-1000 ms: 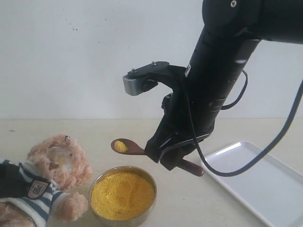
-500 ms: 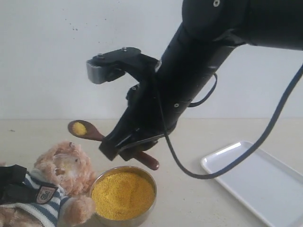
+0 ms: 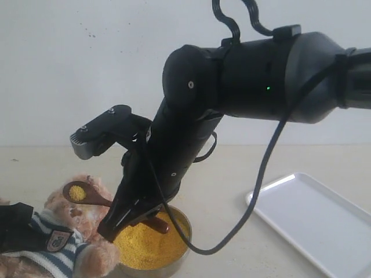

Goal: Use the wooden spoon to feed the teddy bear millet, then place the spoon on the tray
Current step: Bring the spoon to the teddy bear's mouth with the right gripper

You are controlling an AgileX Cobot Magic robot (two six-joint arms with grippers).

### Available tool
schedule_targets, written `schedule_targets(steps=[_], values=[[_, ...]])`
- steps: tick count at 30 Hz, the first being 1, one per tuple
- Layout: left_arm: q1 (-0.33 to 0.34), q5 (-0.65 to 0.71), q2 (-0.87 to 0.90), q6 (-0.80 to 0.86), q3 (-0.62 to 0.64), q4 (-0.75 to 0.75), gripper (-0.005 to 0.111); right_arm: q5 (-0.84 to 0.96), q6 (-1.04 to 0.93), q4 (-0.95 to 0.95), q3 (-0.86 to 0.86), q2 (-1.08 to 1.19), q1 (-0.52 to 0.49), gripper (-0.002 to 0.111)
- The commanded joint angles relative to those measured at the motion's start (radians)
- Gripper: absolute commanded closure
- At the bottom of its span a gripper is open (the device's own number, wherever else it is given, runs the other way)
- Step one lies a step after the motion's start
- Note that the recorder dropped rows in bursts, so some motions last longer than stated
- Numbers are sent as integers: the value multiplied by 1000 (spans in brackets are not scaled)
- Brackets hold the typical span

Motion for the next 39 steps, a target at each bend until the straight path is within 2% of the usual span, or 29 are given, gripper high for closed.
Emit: schedule_targets(steps=[1, 9, 15, 22, 31, 39], values=[[-2, 11, -1, 6, 4, -21, 103, -38, 37, -95, -3, 4, 0, 109], [-2, 11, -1, 16, 4, -39, 103, -53, 67, -120, -3, 4, 3, 109], [-2, 11, 0, 28, 4, -47, 103, -43, 103, -313, -3, 4, 81, 109], [-2, 29, 0, 30, 4, -51, 103, -45, 292, -618, -3, 5, 164, 109], [-2, 36, 0, 30, 4, -54, 103, 75, 327, -807, -3, 27, 225, 109], [-2, 38, 0, 32, 4, -62, 103, -9, 456, -853, -3, 55, 242, 109]])
